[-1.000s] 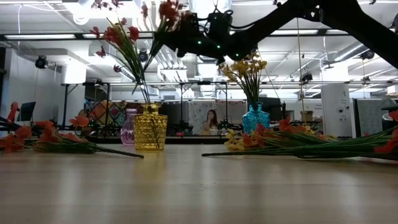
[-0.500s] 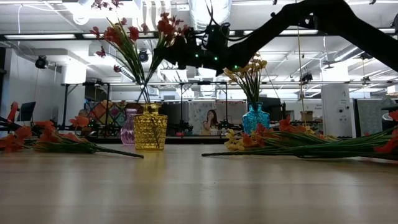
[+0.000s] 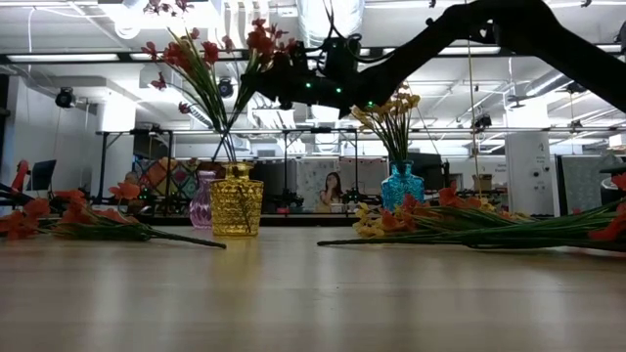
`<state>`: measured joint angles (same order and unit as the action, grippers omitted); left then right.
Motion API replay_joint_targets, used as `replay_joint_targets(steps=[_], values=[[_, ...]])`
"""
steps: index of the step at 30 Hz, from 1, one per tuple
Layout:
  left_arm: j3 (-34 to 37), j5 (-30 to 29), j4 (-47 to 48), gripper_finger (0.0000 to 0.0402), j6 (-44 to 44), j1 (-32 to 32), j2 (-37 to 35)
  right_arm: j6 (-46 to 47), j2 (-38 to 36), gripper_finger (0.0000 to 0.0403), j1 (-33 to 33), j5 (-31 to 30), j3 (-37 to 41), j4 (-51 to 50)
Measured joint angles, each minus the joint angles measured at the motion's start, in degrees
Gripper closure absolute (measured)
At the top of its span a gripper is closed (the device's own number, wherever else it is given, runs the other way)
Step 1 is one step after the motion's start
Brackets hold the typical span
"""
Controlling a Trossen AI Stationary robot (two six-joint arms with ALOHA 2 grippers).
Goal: Sort flowers into vase by color
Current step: Put the middle orange flower into the pink vase
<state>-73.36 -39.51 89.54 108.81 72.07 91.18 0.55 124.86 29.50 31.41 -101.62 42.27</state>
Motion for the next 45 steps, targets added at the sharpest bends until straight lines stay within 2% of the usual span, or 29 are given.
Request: replay_joint_targets(steps=[17,35,39,45], values=[[0.0,0.0,-0.1,0.0242,0.4,0.0,0.0,2.5,0.0,0.0374,-0.2,-4.2,0.0,-3.1],[0.0,-0.1,-0.1,0.0242,0.4,0.0,0.0,3.3,0.0,0.0372,-0.3,-4.5,0.0,-3.1],[0.0,-0.1,-0.1,0.0242,0.4,0.0,0.0,3.3,0.0,0.0350,-0.4,-4.5,0.0,-3.1],[0.0,-0.1,0.0,0.0242,0.4,0.0,0.0,3.5,0.0,0.0289,-0.4,-4.6,0.0,-3.2]])
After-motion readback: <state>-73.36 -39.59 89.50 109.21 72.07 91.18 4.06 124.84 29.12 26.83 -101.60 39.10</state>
